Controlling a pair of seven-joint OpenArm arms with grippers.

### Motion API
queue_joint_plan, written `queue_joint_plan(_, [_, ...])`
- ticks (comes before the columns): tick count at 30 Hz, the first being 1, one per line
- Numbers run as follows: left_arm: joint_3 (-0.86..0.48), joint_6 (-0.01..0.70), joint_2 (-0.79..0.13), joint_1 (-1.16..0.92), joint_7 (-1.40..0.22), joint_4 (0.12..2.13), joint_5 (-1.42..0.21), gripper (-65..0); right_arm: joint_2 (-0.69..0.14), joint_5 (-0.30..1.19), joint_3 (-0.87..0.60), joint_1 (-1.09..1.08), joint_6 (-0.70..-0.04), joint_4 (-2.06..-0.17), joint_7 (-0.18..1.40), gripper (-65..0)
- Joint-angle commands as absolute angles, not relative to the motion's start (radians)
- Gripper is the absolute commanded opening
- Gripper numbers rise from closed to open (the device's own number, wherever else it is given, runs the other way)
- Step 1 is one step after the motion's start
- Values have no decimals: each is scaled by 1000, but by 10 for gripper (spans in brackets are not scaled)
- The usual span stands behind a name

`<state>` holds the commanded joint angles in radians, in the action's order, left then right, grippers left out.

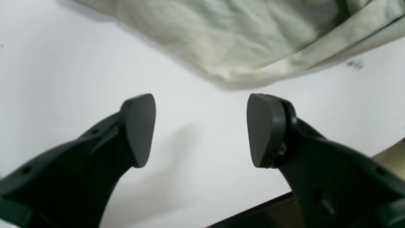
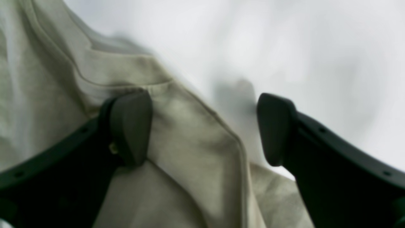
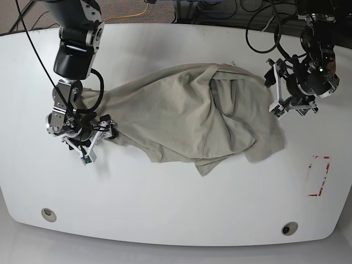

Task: Layout the t-shirt on the table in an organized manner, then fold the t-shirt properly
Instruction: 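Grasp opposite edges of the beige shirt with both grippers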

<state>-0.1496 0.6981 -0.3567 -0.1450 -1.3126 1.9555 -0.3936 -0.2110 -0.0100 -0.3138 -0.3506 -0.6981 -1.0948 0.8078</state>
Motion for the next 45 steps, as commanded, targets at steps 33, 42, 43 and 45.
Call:
queue_joint_plan(33, [-151, 698, -355, 28, -1250, 1873, -318, -231, -182, -10, -252, -263, -698, -1428, 918, -650])
queue_joint_plan(42, [-240, 698, -355, 249, -1162, 1495, -317, -231, -150, -16, -249, -236, -698, -1468, 920, -650])
queue_joint_plan(43, [-240, 698, -355, 277, -1142, 1452, -317, -231, -150, -16, -249, -231, -698, -1468, 920, -650])
queue_joint_plan(45, [-236, 698, -358, 302, -1116, 1403, -317, -231, -150, -16, -249, -225, -698, -1468, 920, -650])
